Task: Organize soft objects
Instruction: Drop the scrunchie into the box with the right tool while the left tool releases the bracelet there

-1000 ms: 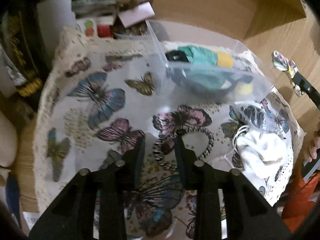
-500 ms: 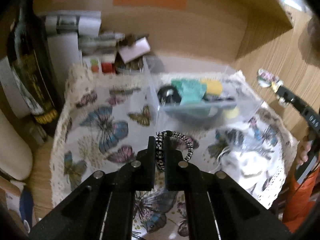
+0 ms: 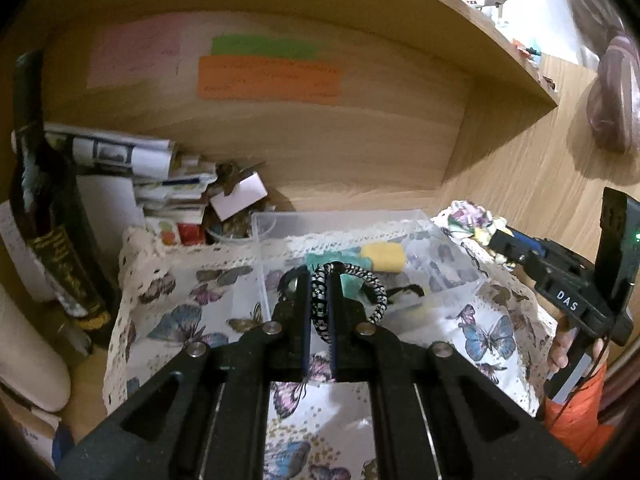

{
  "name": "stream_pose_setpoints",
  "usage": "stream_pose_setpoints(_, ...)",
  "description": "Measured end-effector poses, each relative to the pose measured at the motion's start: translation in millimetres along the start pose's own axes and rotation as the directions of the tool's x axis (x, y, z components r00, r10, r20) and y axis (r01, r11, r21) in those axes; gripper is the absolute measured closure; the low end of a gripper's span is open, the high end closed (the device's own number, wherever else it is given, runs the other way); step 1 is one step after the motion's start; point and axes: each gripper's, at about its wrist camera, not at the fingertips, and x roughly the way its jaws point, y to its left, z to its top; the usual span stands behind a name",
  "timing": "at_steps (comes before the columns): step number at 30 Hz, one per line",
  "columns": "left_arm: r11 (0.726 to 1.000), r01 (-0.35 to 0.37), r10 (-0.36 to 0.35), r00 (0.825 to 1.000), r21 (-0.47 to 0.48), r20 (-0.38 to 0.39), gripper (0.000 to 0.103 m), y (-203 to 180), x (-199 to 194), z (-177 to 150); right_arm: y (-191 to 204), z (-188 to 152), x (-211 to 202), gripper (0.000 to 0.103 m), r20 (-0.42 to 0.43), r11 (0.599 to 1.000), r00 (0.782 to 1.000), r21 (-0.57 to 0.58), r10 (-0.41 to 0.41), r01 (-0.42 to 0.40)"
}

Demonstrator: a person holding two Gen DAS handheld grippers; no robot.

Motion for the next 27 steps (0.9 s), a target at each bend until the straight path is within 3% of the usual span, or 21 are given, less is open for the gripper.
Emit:
stream_pose_setpoints(6,1.000,0.012,-0.012,1.000,-0.007,-0.015,0.097,-7,27,8,3,2,27,0.084,-0.041,1.000,0.999,-0.017,0.017,-0.017)
stream_pose_setpoints(12,1.000,0.013,-0.013,0.998,-0.010,-0.062,0.097,-15,65,5,1,-15,69,0.084,-0.150,1.000,0.989,-0.010,0.015,-0.017)
stream_pose_setpoints(19,1.000,0.003,-0.004,0.992,-0.006,-0.125,0.097,-15,97,-6,-6,-22,83,0.081,-0.193,1.000,0.981,0.014,-0.013,0.016)
stream_pose_setpoints(20,1.000,0.007,-0.007,0.991,-0.002,-0.137,0.097,-15,100,-7,-6,-22,83,0.078,-0.196,1.000,0.981,0.010,-0.014,0.016)
stream_pose_setpoints(22,1.000,0.020,-0.020,0.988,0.001,-0.155,0.097,-15,103,-9,-5,-22,83,0.058,-0.202,1.000,0.979,0.012,-0.012,0.015)
stream_pose_setpoints(27,1.000,0.022,-0.023,0.990,-0.005,-0.140,0.091,-12,92,-9,-3,-20,78,0.041,-0.179,1.000,0.983,-0.005,-0.031,0.030)
